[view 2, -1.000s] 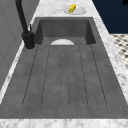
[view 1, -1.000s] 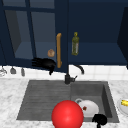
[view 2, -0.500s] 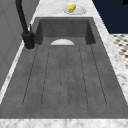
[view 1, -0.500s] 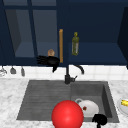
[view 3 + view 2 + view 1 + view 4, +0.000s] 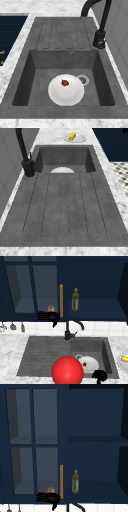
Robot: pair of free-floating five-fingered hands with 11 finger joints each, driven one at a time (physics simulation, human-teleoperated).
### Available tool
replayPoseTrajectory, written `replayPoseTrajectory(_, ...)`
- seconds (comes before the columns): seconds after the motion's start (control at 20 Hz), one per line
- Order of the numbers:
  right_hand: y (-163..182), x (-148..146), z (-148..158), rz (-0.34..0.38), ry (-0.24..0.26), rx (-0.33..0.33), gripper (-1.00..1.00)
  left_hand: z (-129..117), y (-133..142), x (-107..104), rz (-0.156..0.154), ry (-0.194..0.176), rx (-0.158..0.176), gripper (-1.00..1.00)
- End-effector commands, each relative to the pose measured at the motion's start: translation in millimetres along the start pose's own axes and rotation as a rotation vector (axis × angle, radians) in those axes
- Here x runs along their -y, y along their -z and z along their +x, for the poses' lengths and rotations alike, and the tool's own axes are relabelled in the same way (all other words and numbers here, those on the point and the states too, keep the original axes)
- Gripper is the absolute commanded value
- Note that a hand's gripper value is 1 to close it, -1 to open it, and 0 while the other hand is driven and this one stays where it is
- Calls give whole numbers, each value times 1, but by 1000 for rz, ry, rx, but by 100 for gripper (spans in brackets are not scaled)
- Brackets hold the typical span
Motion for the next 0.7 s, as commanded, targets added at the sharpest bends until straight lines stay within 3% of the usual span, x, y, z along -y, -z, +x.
replayPoseTrajectory(0.0,0,0,0,0,0,0,0,11,25,26,8,8,1,-100)
replayPoseTrajectory(0.25,0,0,0,0,0,0,0,7,28,14,-7,22,-23,-100)
replayPoseTrajectory(0.35,0,0,0,0,0,0,0,5,-18,-6,45,1,-12,-100)
replayPoseTrajectory(0.5,0,0,0,0,0,0,0,2,-32,-12,5,-6,25,-100)
replayPoseTrajectory(0.65,0,0,0,0,0,0,0,-5,-47,-16,25,-20,28,-100)
